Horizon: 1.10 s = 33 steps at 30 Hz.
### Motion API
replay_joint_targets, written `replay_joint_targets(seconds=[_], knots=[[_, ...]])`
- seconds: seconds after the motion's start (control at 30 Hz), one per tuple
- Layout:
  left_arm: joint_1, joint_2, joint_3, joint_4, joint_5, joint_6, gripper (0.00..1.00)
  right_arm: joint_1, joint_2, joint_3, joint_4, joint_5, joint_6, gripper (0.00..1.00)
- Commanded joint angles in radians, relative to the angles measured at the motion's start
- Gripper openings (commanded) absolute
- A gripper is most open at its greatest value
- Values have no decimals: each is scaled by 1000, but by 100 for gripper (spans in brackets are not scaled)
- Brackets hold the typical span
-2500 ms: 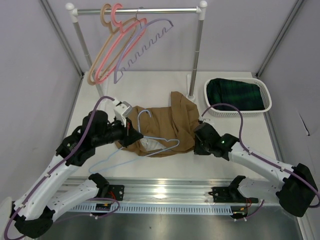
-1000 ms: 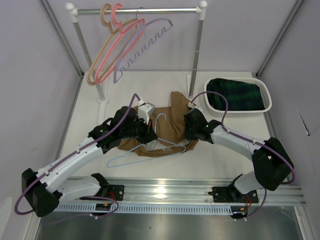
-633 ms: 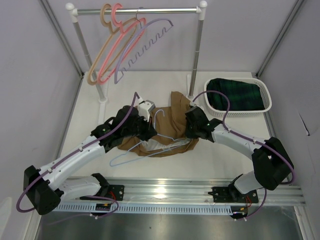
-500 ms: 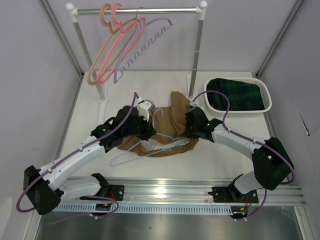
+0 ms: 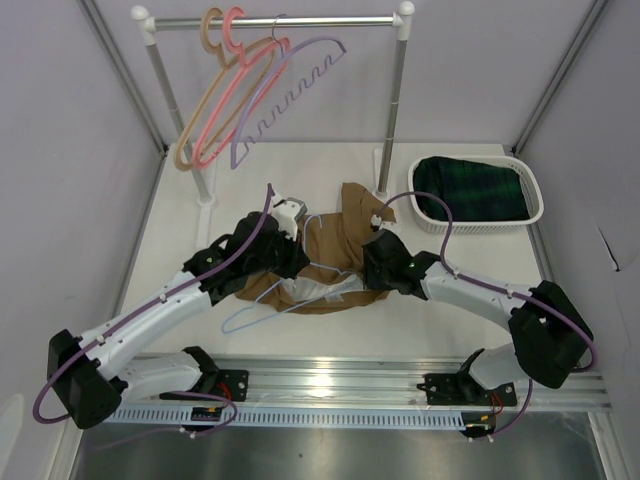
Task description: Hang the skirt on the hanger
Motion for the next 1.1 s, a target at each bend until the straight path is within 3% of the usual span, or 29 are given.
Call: replay_joint_targets(seconds=[0.0, 0.37, 1.07], knots=[[-2, 7, 28, 68, -55, -15, 0, 51, -71, -25, 42, 73, -25, 39], [-2, 50, 62, 116, -51, -16, 0, 131, -98, -56, 60, 113, -59, 33], [-3, 54, 68, 114, -52, -21, 0, 54, 198, 108, 143, 190, -189, 29]])
